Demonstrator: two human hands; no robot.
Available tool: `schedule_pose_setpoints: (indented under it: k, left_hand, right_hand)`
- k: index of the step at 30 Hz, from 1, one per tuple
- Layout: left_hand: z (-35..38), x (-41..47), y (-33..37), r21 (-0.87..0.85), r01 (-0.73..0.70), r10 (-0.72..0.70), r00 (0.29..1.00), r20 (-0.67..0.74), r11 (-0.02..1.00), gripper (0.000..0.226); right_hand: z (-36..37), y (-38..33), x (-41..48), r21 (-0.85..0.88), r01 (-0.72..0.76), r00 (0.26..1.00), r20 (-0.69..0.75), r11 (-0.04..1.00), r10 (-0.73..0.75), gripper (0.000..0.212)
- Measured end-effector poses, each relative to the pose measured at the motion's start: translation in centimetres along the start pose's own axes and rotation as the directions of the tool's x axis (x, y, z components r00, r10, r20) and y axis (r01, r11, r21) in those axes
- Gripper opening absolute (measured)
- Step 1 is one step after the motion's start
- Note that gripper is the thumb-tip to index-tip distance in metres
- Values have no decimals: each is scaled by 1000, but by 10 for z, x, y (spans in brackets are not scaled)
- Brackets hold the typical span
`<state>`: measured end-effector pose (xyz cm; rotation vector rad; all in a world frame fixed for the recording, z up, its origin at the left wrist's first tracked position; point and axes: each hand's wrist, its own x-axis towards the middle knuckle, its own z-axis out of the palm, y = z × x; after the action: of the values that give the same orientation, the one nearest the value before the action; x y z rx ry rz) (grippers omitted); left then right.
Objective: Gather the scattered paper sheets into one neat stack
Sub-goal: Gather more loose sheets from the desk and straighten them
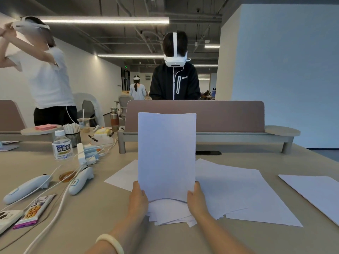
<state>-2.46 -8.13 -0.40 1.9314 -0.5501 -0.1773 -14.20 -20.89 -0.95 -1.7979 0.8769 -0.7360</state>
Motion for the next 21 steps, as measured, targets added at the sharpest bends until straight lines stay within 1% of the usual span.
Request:
schedule_pose_setpoints:
  k: [4, 9, 12, 14, 15, 19, 21]
  left_hand:
    - [8, -5, 20, -29, -42, 43, 998, 41, 999, 14]
    - [43, -23, 64, -96, -134, 145, 983, 113, 986, 19]
    - [77, -35, 88, -104, -174, 189, 969, 162, 979, 27]
    - [104, -46, 103, -110, -202, 222, 952, 209, 973, 37]
    - [119, -52, 111, -117, -207, 229, 945, 234, 971, 39]
    - [182, -81, 141, -157, -203, 246, 910, 335, 966, 35]
    - [216, -96, 155, -174, -193, 247, 885, 394, 966, 34]
  right_hand:
    - [-27, -4, 6, -2, 12, 998, -57, 1000, -12, 31]
    - [-89, -3, 12, -27, 16, 988, -152, 999, -20, 24]
    - [-137, 7, 13, -80, 18, 970, -239, 997, -36, 29]
    - [-173, 18, 11, -99, 8, 958, -284, 995, -36, 28]
    - [-192, 24, 8, -99, -5, 952, -305, 995, -26, 28]
    - [-270, 47, -8, -131, -68, 918, -395, 989, 11, 36]
    - [-308, 63, -14, -161, -121, 890, -455, 980, 36, 39]
